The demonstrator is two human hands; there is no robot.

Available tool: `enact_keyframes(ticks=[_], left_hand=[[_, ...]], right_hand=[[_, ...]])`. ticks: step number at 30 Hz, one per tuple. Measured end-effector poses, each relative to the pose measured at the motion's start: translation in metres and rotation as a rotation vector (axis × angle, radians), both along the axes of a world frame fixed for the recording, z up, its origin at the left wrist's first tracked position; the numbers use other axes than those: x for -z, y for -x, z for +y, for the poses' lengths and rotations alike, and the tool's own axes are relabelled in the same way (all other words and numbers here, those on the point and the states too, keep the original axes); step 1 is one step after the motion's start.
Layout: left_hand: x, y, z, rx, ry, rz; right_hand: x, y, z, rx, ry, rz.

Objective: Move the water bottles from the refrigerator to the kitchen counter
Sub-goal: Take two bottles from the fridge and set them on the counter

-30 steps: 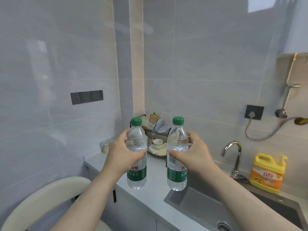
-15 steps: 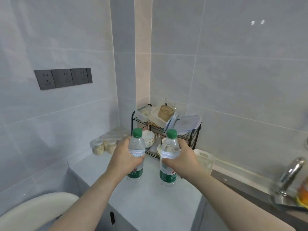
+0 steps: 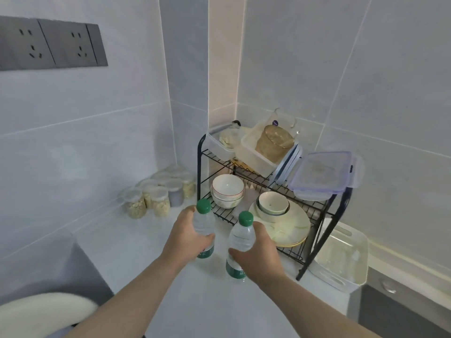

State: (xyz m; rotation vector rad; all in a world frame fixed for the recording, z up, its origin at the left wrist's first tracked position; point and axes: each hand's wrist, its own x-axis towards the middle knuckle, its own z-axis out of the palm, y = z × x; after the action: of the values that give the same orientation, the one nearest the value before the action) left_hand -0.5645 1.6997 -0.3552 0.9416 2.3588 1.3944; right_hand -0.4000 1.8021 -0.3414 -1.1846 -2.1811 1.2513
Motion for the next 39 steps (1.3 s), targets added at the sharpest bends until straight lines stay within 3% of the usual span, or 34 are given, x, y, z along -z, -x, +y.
enact_keyframes(ticks=[25, 30, 39], left_hand=[[0.011, 0.029, 0.036, 0.147, 0.006, -0.074], [-0.040, 0.023, -0.003, 0.102, -0.005, 0.072], [-0.192, -0.023, -0.103, -0.010, -0.203, 0.291]], right_hand=[[0.021, 0.020, 0.026, -0.007, -0.085, -0.022], [-0.028, 0.004, 0.017, -0.025, -0.266, 0.097], [-0.173, -0.030, -0.030, -0.218, -0.566, 0.273]])
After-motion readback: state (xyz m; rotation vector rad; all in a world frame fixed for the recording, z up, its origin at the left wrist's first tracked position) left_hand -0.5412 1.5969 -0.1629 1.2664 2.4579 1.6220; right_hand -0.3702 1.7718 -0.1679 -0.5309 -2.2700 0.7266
